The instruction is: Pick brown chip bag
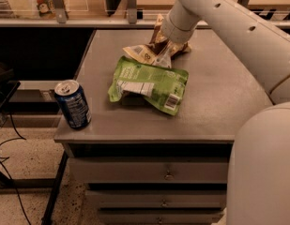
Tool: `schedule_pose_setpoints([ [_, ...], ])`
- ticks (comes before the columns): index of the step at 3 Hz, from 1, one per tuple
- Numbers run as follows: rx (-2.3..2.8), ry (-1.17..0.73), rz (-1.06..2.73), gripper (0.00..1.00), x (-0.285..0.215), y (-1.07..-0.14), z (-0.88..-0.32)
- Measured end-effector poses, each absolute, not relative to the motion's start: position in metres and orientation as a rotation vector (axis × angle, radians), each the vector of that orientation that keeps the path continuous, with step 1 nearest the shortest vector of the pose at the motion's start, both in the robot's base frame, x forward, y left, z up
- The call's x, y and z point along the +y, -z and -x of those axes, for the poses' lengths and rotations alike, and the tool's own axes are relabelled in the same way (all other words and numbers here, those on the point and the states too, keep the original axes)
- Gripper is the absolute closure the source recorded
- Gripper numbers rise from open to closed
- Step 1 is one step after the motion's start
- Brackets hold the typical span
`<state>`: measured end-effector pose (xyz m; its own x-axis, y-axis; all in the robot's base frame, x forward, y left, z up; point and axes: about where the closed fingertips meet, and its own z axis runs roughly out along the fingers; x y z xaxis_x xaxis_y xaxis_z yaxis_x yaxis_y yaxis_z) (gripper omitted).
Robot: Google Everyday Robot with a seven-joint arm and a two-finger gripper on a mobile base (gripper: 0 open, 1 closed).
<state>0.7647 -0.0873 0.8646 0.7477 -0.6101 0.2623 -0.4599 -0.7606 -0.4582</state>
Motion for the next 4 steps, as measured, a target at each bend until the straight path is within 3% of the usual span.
schedule_pose_setpoints([
  [1, 0.823, 0.515, 2.455, 1.0, -0.076, -0.891, -0.762],
  [4, 0.842, 0.472, 2.222, 1.0, -0.07, -0.952, -0.751],
])
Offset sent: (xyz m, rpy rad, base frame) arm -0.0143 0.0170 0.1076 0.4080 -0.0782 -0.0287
